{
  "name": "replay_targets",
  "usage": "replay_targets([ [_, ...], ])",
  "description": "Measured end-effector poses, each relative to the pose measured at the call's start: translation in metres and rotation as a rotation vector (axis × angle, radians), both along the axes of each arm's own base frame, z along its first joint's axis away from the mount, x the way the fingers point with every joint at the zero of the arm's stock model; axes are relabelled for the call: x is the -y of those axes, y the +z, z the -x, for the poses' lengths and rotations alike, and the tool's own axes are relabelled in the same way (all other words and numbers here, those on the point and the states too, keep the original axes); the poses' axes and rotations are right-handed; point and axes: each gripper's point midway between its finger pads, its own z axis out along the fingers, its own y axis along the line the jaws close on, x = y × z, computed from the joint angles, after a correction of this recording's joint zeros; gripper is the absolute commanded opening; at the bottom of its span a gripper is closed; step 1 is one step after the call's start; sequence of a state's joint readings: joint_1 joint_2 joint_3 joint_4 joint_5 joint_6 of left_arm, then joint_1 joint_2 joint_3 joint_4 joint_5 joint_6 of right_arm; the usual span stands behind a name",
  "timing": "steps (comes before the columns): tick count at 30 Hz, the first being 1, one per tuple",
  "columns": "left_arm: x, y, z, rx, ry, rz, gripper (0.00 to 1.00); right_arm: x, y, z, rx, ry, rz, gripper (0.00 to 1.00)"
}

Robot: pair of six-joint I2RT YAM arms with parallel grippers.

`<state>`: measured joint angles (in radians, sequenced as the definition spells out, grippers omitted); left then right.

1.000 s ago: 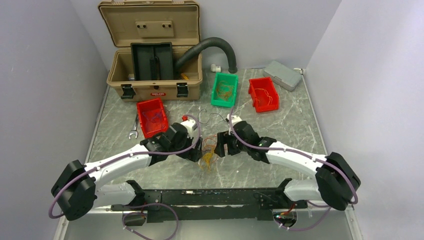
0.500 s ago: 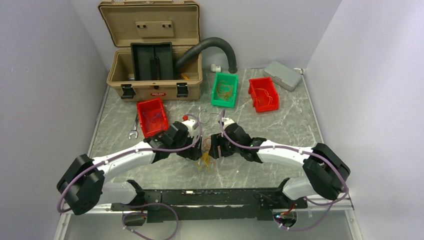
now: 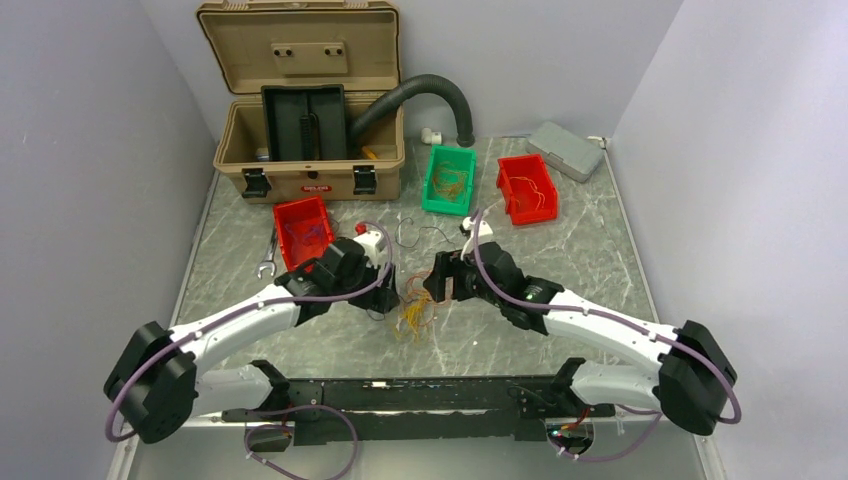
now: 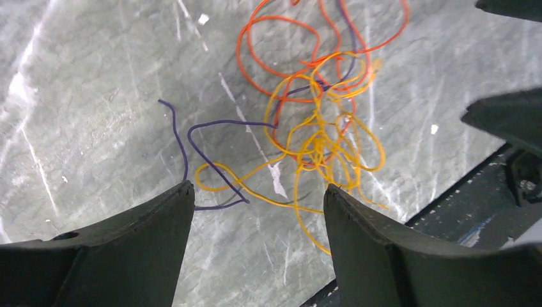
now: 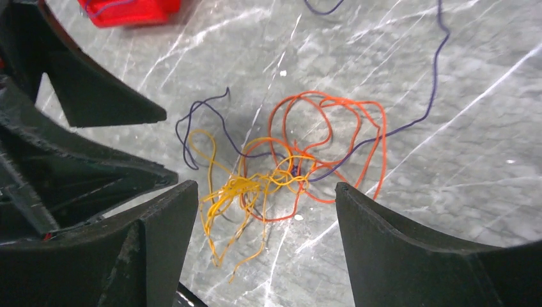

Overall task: Untangle the cables
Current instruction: Untie the cable.

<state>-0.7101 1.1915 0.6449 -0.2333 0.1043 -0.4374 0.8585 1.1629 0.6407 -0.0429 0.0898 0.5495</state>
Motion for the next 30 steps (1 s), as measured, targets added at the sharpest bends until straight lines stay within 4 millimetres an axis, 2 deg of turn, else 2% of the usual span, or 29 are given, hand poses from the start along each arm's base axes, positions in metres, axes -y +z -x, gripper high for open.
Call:
replay_targets([
  [3,0.003,0.016,0.001,0.043,-0.031,0.040,0.71,0.008,0.011,-0.005,0.039,-0.042,0.002,0.77],
  [8,0.021,0.040,0.010,0.088,-0.138,0.122,0.65,0.024,-0.007,-0.014,0.004,-0.098,0.078,0.62],
  [12,0.043,0.037,0.016,0.053,-0.226,0.135,0.62,0.029,-0.021,-0.020,-0.048,-0.105,0.088,0.56],
  [16,0.056,0.019,0.025,-0.017,-0.290,0.137,0.57,0.015,-0.027,-0.018,-0.082,-0.043,0.047,0.55],
  [19,0.063,0.007,0.030,-0.067,-0.314,0.147,0.47,0.003,-0.036,-0.014,-0.116,0.009,0.026,0.54],
  [20,0.064,0.003,0.031,-0.085,-0.316,0.148,0.40,-0.001,-0.041,-0.013,-0.132,0.023,0.022,0.54],
  [23,0.066,-0.008,0.033,-0.127,-0.315,0.140,0.09,-0.008,-0.056,-0.010,-0.176,0.043,0.020,0.53],
  [24,0.066,-0.011,0.033,-0.134,-0.316,0.134,0.03,-0.008,-0.060,-0.010,-0.186,0.042,0.021,0.52],
  [25,0.066,-0.012,0.033,-0.139,-0.312,0.133,0.00,-0.008,-0.062,-0.010,-0.192,0.039,0.020,0.50],
  [30,0.064,-0.004,0.028,-0.098,-0.298,0.128,0.00,-0.005,-0.065,-0.013,-0.214,0.031,-0.018,0.50],
])
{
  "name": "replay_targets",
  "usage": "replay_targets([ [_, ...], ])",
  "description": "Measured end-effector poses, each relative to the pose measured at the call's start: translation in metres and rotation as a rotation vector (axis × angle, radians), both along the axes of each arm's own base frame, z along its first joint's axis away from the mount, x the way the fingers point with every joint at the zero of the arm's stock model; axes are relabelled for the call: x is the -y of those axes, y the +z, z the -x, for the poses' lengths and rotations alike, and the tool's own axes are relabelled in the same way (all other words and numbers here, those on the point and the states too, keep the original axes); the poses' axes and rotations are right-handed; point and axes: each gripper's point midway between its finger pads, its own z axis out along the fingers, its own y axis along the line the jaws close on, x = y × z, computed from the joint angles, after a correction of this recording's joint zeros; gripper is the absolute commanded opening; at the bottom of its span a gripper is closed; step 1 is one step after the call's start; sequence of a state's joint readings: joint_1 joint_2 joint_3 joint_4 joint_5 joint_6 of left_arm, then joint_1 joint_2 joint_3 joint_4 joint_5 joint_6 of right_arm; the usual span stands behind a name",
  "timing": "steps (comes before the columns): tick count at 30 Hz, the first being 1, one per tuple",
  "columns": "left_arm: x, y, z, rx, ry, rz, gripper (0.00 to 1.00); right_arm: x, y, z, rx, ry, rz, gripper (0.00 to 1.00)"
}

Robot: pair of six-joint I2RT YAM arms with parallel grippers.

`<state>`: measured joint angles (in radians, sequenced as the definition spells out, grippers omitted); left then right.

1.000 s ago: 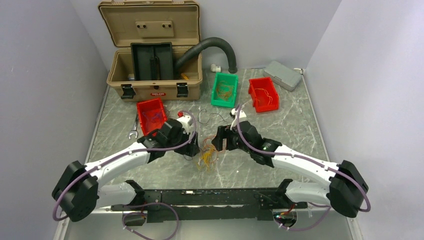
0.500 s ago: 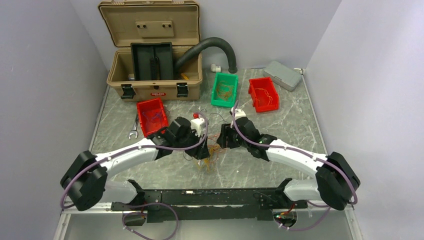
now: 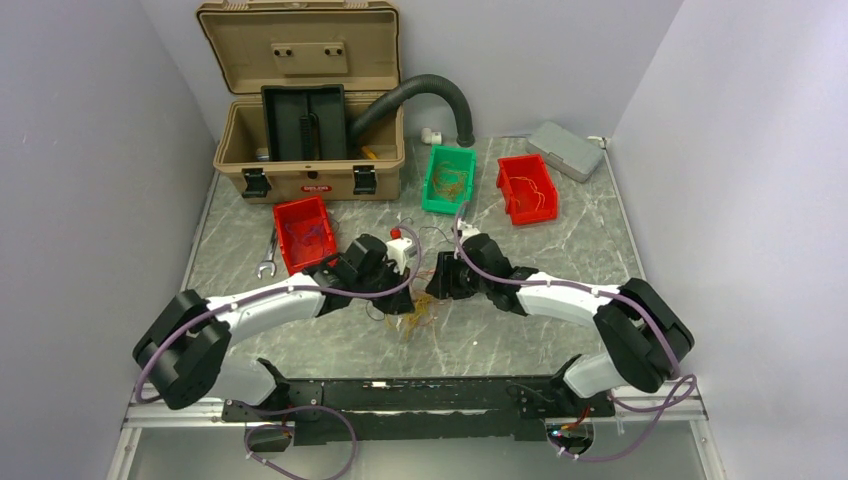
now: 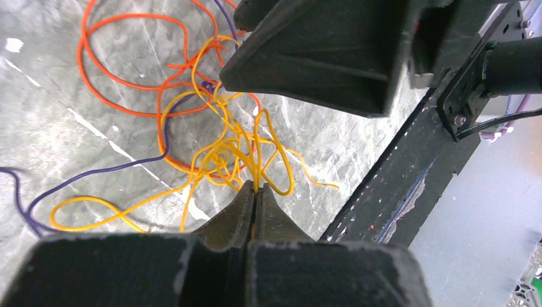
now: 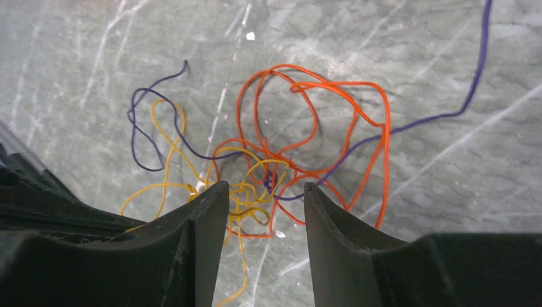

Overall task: Untangle the cables
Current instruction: Untie the cable.

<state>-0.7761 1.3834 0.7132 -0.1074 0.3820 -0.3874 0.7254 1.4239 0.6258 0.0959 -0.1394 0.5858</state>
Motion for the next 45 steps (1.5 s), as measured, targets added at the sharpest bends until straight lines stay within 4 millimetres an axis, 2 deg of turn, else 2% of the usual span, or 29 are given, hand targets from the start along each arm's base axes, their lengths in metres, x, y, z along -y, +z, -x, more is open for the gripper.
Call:
replay_targets([
  [3,-0.002,0.012,-0.004,0.040,0.016,0.015,0.00,-0.006,0.003,-0.002,-0.002,0.016,-0.045,0.51],
  [4,-0.002,0.015,-0.004,0.049,0.020,0.018,0.00,-0.009,0.004,-0.001,-0.004,0.032,-0.064,0.48],
  [7,-0.003,0.019,-0.006,0.066,0.027,0.022,0.00,-0.018,0.002,0.007,-0.021,0.075,-0.116,0.27],
  [9,-0.004,0.020,-0.007,0.068,0.030,0.024,0.00,-0.021,-0.001,0.012,-0.040,0.096,-0.139,0.07],
  [10,-0.004,0.020,-0.007,0.068,0.031,0.024,0.00,-0.022,-0.002,0.014,-0.047,0.103,-0.144,0.00],
  [15,-0.009,0.024,-0.011,0.082,0.052,0.020,0.00,-0.021,-0.002,0.011,-0.047,0.076,-0.143,0.00],
  [17,-0.015,0.029,-0.014,0.102,0.077,0.015,0.00,-0.012,0.001,0.004,-0.023,0.023,-0.121,0.00],
  [19,-0.023,0.041,-0.020,0.141,0.119,0.018,0.00,0.007,0.011,-0.007,0.011,-0.068,-0.105,0.00],
  [21,-0.031,0.053,-0.026,0.181,0.162,0.030,0.00,0.024,0.026,-0.019,0.044,-0.159,-0.119,0.00],
  [25,-0.045,0.075,-0.042,0.239,0.260,0.083,0.00,0.048,0.075,-0.035,0.143,-0.297,-0.202,0.00],
  [27,-0.055,0.083,-0.049,0.253,0.312,0.110,0.00,0.063,0.088,-0.038,0.179,-0.359,-0.218,0.00],
  [31,-0.069,0.081,-0.056,0.243,0.367,0.117,0.00,0.089,0.087,-0.034,0.197,-0.447,-0.183,0.00],
  [36,-0.072,0.076,-0.053,0.220,0.363,0.104,0.00,0.112,0.083,-0.031,0.206,-0.520,-0.116,0.00],
  [37,-0.072,0.076,-0.052,0.218,0.355,0.102,0.07,0.117,0.085,-0.032,0.222,-0.537,-0.104,0.00],
  [38,-0.072,0.075,-0.052,0.216,0.349,0.103,0.17,0.124,0.089,-0.032,0.244,-0.555,-0.090,0.00],
  [40,-0.072,0.073,-0.051,0.212,0.334,0.098,0.48,0.137,0.096,-0.035,0.284,-0.590,-0.055,0.00],
  [41,-0.074,0.070,-0.051,0.206,0.330,0.088,0.59,0.147,0.100,-0.038,0.307,-0.618,-0.026,0.00],
  [43,-0.075,0.062,-0.051,0.185,0.321,0.070,0.68,0.160,0.111,-0.044,0.343,-0.656,0.023,0.00],
  [45,-0.075,0.051,-0.050,0.146,0.314,0.048,0.72,0.166,0.127,-0.051,0.382,-0.664,0.047,0.00],
])
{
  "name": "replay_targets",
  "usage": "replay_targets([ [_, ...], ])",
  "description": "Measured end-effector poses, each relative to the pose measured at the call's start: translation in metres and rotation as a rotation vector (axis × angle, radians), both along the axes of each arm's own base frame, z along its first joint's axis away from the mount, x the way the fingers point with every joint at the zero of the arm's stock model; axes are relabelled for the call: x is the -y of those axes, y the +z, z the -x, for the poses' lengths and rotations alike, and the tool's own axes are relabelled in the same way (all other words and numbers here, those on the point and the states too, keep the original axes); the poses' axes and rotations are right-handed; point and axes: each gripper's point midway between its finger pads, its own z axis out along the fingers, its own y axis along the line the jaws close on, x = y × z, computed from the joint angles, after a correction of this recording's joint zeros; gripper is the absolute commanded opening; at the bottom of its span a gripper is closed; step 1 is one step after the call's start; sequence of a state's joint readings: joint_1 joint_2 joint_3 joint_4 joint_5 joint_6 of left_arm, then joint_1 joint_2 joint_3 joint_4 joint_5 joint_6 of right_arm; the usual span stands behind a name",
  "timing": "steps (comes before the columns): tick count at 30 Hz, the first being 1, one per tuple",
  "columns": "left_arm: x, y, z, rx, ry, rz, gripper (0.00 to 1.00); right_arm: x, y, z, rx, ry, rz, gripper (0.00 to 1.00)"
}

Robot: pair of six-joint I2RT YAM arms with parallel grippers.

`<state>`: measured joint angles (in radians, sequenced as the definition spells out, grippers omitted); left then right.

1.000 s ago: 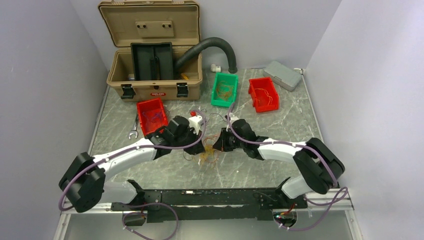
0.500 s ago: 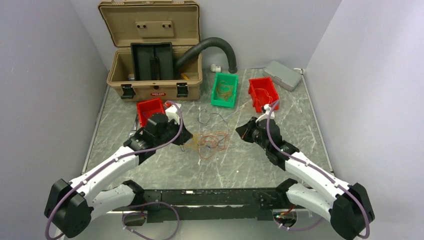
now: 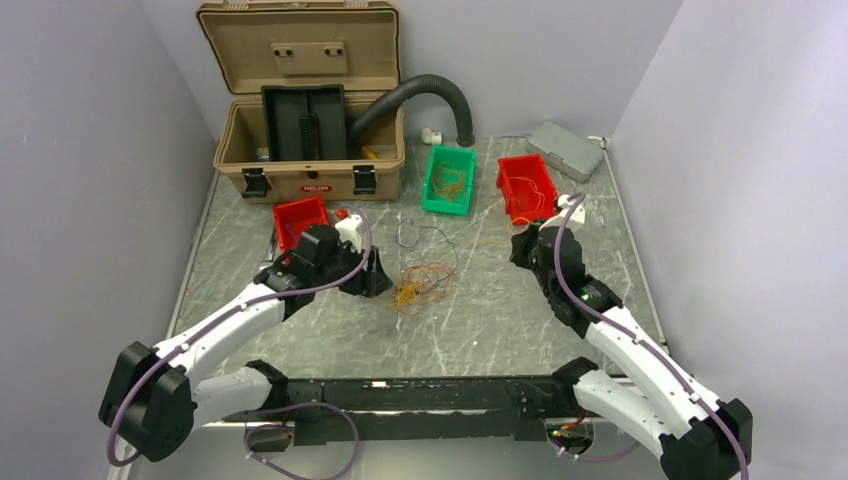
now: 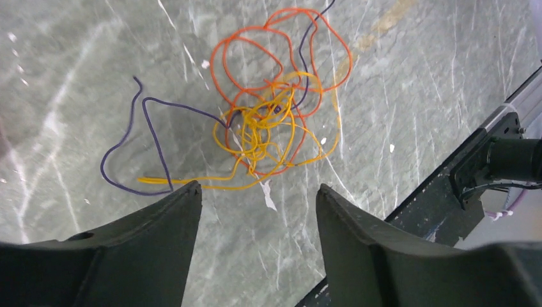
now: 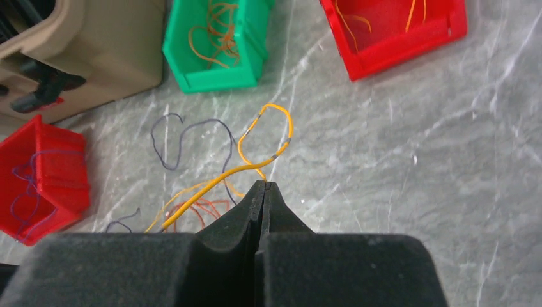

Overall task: Untangle the cables
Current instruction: Untie the cable, then place the cable in the bin.

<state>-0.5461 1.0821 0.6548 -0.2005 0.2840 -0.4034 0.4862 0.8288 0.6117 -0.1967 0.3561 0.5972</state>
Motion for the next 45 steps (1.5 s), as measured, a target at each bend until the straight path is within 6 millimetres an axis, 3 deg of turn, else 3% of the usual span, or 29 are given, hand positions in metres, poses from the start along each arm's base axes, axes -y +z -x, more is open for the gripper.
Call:
replay_targets([
  [6,0.009,-0.014,0.011,-0.043,-0.062,-0.052,0.77,-0.019,0.054,-0.016,0.074,0.098,0.030,0.00],
  [10,0.034,0.007,0.013,0.029,-0.136,-0.071,0.83,-0.043,0.106,-0.028,0.142,0.206,0.015,0.00],
  [13,0.050,0.034,0.002,0.123,-0.155,-0.042,0.91,-0.057,0.148,-0.032,0.211,0.275,-0.008,0.00],
  [17,0.063,0.057,-0.020,0.221,-0.142,-0.006,0.92,-0.073,0.201,-0.030,0.297,0.362,-0.045,0.00],
  [20,0.085,0.066,-0.044,0.241,-0.145,0.008,0.90,-0.081,0.239,-0.026,0.359,0.410,-0.074,0.00],
  [22,0.103,0.067,-0.060,0.246,-0.159,0.026,0.81,-0.081,0.261,-0.022,0.397,0.418,-0.087,0.00],
  [25,0.126,0.054,-0.076,0.232,-0.184,0.054,0.57,-0.076,0.290,-0.017,0.442,0.410,-0.088,0.00],
  [29,0.133,-0.001,-0.084,0.125,-0.158,0.022,0.55,-0.054,0.346,-0.015,0.526,0.309,-0.061,0.00],
  [32,0.111,-0.051,-0.078,0.014,-0.099,-0.009,0.53,-0.016,0.390,-0.006,0.621,0.149,-0.030,0.00],
  [35,0.071,-0.094,-0.068,-0.101,-0.007,-0.030,0.51,0.016,0.414,0.009,0.677,0.031,-0.003,0.00],
  [38,0.054,-0.091,-0.074,-0.100,0.056,0.014,0.51,0.036,0.424,0.017,0.696,-0.054,0.024,0.00],
  [41,0.052,-0.082,-0.071,-0.085,0.057,0.026,0.52,0.048,0.425,0.017,0.693,-0.110,0.052,0.00],
  [45,0.052,-0.063,-0.063,-0.049,0.043,0.046,0.53,0.050,0.404,-0.007,0.628,-0.160,0.121,0.00],
])
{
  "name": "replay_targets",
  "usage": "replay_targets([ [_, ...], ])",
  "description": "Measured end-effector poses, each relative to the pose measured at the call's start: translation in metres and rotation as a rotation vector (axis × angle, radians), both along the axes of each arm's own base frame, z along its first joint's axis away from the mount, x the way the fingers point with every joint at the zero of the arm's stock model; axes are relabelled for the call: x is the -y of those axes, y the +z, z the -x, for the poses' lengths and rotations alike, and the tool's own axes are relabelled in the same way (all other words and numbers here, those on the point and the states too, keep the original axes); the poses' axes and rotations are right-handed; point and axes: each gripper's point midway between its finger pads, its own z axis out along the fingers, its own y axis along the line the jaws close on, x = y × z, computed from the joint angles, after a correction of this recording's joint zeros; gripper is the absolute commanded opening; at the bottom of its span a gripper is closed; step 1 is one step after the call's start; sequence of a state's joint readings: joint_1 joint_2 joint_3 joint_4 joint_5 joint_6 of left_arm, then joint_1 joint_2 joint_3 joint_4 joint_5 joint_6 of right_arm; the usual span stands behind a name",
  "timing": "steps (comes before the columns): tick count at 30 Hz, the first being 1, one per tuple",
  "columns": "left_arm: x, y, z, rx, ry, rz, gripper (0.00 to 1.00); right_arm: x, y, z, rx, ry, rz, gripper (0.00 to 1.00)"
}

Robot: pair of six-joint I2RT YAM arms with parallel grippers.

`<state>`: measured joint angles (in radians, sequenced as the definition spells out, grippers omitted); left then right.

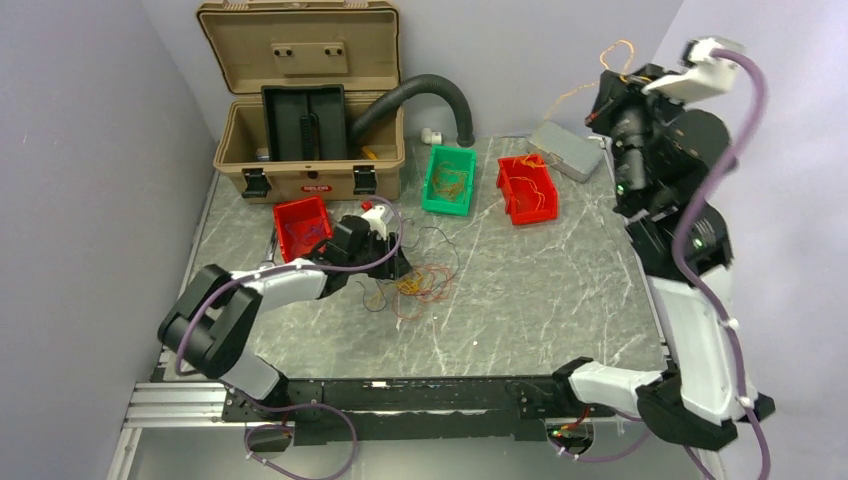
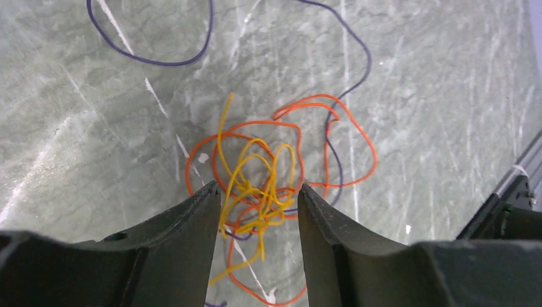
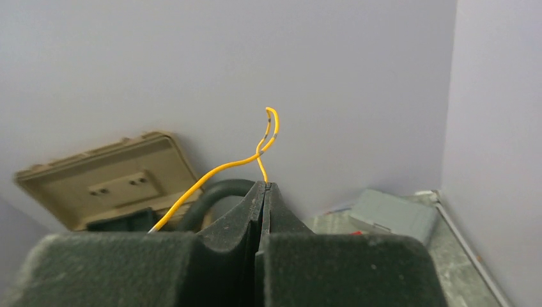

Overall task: Untangle the cables
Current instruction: Place the cable in the bin.

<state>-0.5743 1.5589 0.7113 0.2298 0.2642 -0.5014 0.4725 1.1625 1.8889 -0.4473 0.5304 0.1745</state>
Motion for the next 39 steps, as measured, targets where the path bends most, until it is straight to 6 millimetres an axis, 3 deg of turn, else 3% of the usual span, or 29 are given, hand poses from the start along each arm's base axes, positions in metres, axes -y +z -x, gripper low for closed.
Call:
replay_targets([
  [3,0.000,0.022,0.006,0.044,-0.018,0.014,0.52,0.000,-0.021,-0.030,-0.066,-0.053,0.030,0.00],
  [6,0.001,0.046,0.013,0.095,-0.039,0.033,0.53,0.004,-0.058,-0.067,-0.159,-0.096,0.066,0.00],
  [9,0.003,0.061,0.019,0.124,-0.055,0.047,0.53,0.011,-0.101,-0.098,-0.266,-0.116,0.087,0.00],
  [12,0.003,0.069,0.025,0.136,-0.060,0.049,0.53,0.023,-0.119,-0.117,-0.313,-0.139,0.082,0.00],
  [17,0.002,0.073,0.033,0.144,-0.060,0.031,0.54,0.036,-0.125,-0.134,-0.320,-0.140,0.053,0.00],
  [25,-0.001,0.072,0.042,0.135,-0.059,-0.003,0.55,0.046,-0.116,-0.157,-0.289,-0.121,0.020,0.00],
  [29,-0.001,0.073,0.043,0.134,-0.060,-0.007,0.55,0.052,-0.129,-0.172,-0.310,-0.119,0.011,0.00],
  [33,-0.002,0.071,0.044,0.123,-0.059,-0.016,0.56,0.057,-0.167,-0.184,-0.369,-0.113,0.011,0.00],
  [39,-0.005,0.068,0.045,0.115,-0.057,-0.031,0.56,0.059,-0.242,-0.202,-0.516,-0.101,0.018,0.00],
])
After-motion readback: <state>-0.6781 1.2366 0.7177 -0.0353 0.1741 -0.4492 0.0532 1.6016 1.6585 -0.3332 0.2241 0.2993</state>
